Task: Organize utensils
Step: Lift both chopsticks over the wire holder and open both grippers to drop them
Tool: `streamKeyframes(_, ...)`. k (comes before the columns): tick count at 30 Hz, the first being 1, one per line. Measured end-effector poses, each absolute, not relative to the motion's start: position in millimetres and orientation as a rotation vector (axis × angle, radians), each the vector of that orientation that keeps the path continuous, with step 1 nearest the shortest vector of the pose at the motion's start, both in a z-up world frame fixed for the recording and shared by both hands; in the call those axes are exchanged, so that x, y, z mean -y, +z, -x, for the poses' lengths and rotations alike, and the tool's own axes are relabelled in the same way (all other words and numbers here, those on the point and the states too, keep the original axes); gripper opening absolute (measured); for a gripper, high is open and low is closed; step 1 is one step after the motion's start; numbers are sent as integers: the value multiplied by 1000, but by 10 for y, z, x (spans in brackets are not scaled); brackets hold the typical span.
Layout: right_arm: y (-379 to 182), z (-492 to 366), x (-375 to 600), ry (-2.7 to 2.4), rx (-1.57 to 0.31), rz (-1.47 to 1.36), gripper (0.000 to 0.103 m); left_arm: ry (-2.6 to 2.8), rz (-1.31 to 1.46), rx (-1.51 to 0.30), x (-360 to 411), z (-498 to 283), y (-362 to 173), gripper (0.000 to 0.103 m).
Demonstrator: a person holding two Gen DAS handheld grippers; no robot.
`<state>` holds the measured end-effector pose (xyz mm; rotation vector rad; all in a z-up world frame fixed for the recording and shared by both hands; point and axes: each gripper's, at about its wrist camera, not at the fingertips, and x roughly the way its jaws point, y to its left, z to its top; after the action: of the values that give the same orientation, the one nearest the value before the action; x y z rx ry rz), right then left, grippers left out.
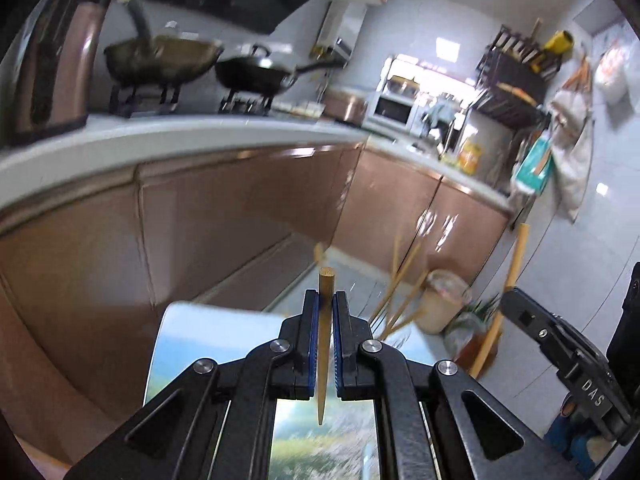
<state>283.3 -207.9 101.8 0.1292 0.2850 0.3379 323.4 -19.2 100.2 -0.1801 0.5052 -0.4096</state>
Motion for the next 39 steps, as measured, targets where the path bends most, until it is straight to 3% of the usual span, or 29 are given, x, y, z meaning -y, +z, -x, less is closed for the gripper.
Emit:
streamKeyframes(7,1411,-3017,2523,244,-193,-117,6,-455,188,-429,540,-3491,1339,6)
streamKeyframes(15,1358,-3571,2825,217,-154,-145,6,-449,160,-401,929,-3926,1294,6)
streamKeyframes(28,524,-4376,2918,216,-167,-202,7,-431,139,-432,1285,-4505,629,6)
streamKeyframes(39,-43,-4438,2905,178,-215,-179,7,-446,128,-517,1340,-4550,151,6)
